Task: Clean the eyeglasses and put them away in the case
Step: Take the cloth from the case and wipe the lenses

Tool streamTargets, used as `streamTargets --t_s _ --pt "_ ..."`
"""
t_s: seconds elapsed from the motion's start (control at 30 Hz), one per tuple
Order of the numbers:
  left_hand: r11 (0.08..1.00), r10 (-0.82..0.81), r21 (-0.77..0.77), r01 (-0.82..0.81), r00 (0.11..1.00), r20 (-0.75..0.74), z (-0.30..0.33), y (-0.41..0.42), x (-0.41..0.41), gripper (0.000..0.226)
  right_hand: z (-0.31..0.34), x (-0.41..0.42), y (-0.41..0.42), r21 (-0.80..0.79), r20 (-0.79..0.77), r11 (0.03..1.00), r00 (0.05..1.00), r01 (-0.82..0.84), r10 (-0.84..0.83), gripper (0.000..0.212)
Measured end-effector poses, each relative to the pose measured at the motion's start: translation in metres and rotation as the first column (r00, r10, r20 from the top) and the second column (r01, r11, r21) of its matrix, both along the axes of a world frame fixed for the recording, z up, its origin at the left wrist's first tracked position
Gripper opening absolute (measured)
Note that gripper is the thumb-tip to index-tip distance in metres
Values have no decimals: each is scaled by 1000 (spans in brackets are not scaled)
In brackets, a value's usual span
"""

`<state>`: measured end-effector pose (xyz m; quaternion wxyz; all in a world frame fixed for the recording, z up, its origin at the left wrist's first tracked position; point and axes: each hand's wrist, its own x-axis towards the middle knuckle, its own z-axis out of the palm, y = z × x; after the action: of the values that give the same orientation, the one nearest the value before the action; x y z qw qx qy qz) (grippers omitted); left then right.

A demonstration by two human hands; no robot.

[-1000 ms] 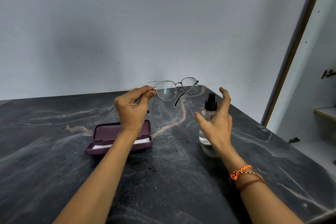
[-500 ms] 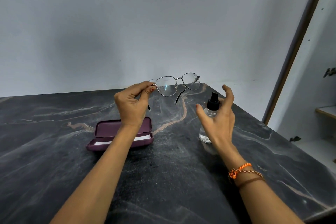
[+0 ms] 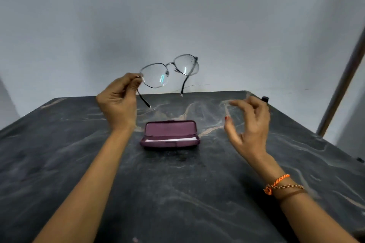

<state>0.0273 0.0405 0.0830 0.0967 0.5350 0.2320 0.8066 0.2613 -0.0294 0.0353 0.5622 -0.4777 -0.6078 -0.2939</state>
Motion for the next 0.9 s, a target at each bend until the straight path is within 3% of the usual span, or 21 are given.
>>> streamTargets --t_s 0.07,0.13,0.27,0.33,0.57,0.9 --pt "999 47 -29 -46 998 42 -3 0 -24 19 1 -13 3 -122 116 991 991 -54 68 25" --pt "992 115 -52 -113 992 46 -10 1 -42 17 2 -28 10 -327 121 939 981 -108 154 19" --pt "981 178 -67 -181 983 -46 -30 7 -59 23 2 -49 36 -739 -80 648 979 -185 188 14" --pt "984 157 -68 -163 983 -94 -37 10 -62 30 -1 -54 47 -845 -77 515 985 -147 156 16" --pt "988 141 -53 -144 988 -68 -34 8 -62 36 -4 -61 51 -892 37 452 999 16 39 6" --pt "987 138 -83 -141 989 -48 -38 0 -59 31 -1 -69 47 -901 113 418 993 114 -28 16"
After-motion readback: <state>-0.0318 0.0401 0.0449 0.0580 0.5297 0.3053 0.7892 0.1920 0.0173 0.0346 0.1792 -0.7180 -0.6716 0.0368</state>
